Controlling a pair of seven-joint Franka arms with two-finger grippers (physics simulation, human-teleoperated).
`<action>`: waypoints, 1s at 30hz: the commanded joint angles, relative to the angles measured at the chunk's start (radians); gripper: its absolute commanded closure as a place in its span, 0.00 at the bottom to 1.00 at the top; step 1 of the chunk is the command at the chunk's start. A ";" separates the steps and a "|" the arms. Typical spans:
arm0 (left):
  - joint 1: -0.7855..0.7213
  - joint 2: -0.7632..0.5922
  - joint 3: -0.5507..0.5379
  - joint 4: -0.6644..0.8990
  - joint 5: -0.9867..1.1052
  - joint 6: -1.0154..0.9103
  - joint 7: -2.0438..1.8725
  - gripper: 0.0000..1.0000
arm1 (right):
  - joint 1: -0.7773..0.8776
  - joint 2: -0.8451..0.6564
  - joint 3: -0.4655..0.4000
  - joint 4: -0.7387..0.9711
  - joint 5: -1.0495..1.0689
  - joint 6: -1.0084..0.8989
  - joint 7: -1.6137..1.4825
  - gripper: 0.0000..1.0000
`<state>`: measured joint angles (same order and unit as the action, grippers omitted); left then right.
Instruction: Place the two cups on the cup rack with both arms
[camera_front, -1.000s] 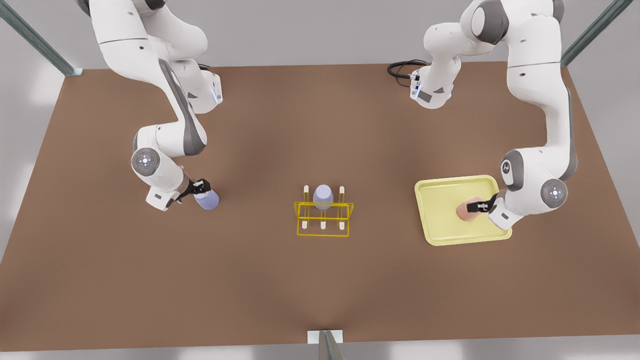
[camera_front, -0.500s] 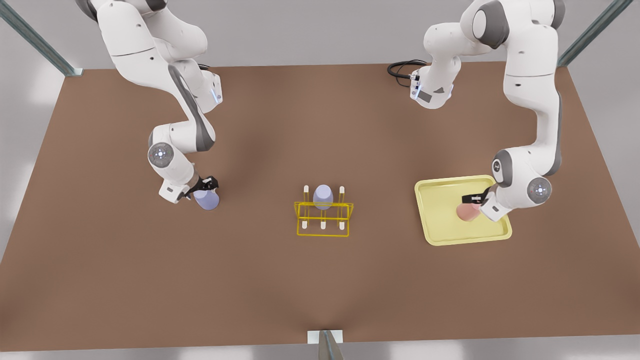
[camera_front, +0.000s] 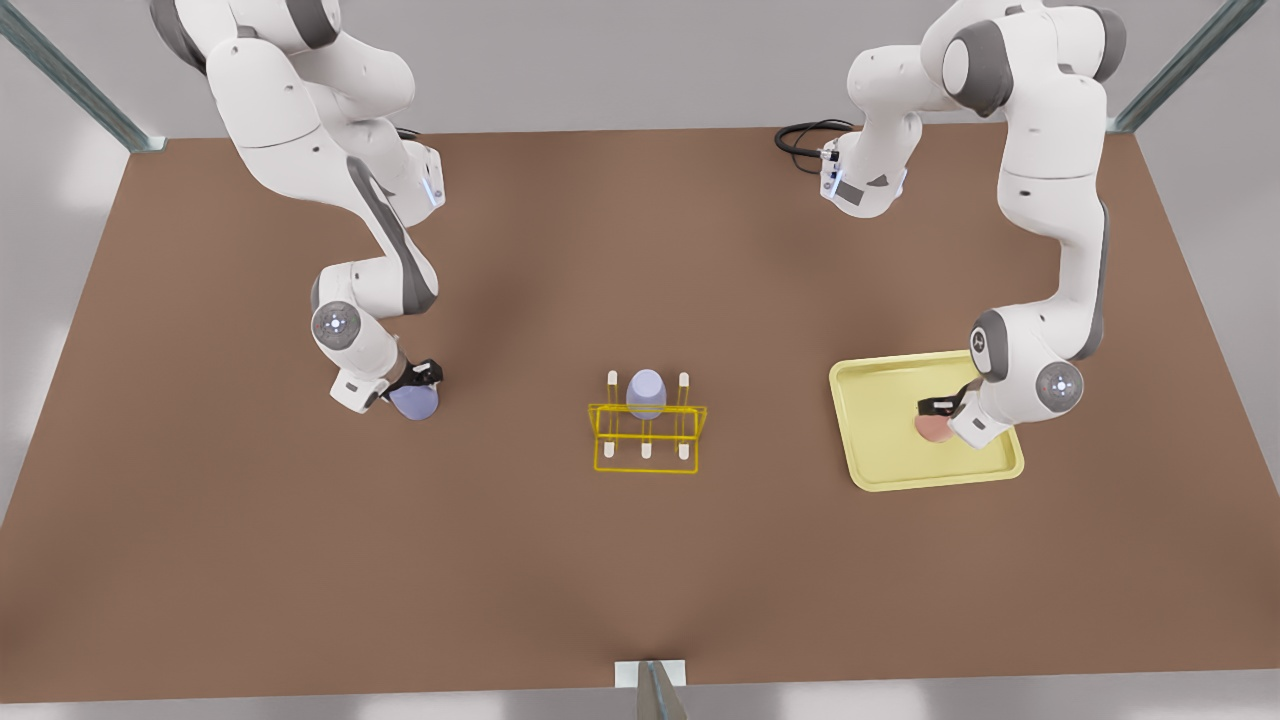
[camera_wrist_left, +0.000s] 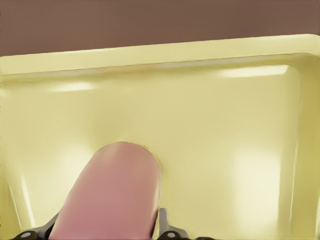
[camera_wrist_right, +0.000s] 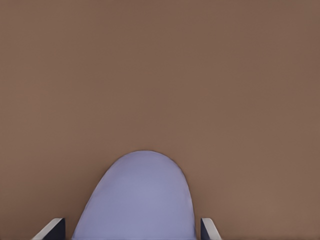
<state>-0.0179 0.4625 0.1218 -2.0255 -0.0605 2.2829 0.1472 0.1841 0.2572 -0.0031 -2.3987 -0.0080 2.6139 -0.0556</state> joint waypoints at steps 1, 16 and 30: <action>-0.001 -0.012 -0.001 0.001 -0.005 -0.011 0.022 0.19 | 0.000 -0.003 0.000 -0.004 0.002 0.006 0.007 0.00; -0.057 0.306 -0.465 0.852 -0.094 -0.286 -0.977 0.18 | -0.006 0.004 0.000 -0.004 0.002 -0.008 0.000 0.12; -0.186 0.337 -0.541 0.870 -0.098 -0.388 -1.069 0.18 | -0.008 0.016 0.000 0.009 0.002 -0.023 0.002 0.12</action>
<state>-0.2006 0.8003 -0.4181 -1.1554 -0.1558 1.9271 -0.5489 0.1769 0.2707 -0.0031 -2.3903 -0.0079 2.5947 -0.0469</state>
